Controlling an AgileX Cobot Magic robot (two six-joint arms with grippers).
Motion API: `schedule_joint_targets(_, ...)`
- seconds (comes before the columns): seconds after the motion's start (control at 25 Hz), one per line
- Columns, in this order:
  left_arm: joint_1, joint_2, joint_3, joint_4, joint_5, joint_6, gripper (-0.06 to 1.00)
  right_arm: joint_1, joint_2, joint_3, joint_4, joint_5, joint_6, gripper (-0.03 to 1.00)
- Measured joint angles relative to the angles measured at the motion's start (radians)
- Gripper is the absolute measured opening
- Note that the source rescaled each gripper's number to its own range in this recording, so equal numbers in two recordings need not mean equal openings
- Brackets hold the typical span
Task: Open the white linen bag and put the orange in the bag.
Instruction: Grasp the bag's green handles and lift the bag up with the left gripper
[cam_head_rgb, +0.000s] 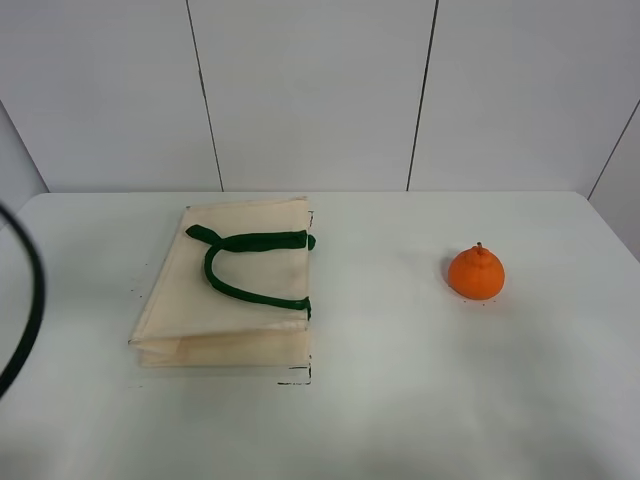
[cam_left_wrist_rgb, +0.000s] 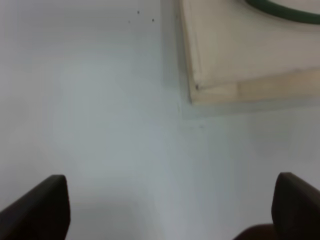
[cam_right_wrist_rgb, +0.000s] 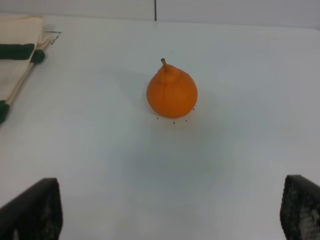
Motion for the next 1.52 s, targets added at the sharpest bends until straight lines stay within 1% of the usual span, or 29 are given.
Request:
schedule_joint_targets(0.08,0.0,0.152,-0.065,0.0,-0.028,0.0,1.0,0.0,0.0,0.0,0.0,0.0,0.0,1.0)
schedule_joint_targets(0.28,0.0,0.553,-0.289,0.0,-0.063,-0.003,1.0,0.0,0.0,0.0,0.0,0.0,0.0,1.0)
schedule_joint_targets(0.52,-0.002,0.939,-0.59,-0.001,-0.058,-0.092,1.0,0.0,0.0,0.0,0.0,0.0,0.0,1.0)
schedule_joint_targets(0.64,-0.028,1.087,-0.729,0.008,-0.017,-0.143,1.0,0.0,0.0,0.0,0.0,0.0,0.0,1.0)
schedule_joint_targets(0.76,-0.101,1.192,-0.815,0.002,0.02,-0.194,1.0,0.0,0.0,0.0,0.0,0.0,0.0,1.0)
schedule_joint_targets(0.88,-0.181,1.27,-0.865,-0.001,0.015,-0.241,1.0,0.0,0.0,0.0,0.0,0.0,0.0,1.0)
schedule_joint_targets(1.04,-0.253,1.352,-0.891,-0.006,-0.035,-0.287,1.0,0.0,0.0,0.0,0.0,0.0,0.0,1.0)
schedule_joint_targets(1.24,-0.266,1.451,-0.891,-0.008,-0.077,-0.343,1.0,0.0,0.0,0.0,0.0,0.0,0.0,1.0)
schedule_joint_targets(1.52,-0.266,1.566,-0.891,-0.006,-0.137,-0.353,1.0,0.0,0.0,0.0,0.0,0.0,0.0,1.0)
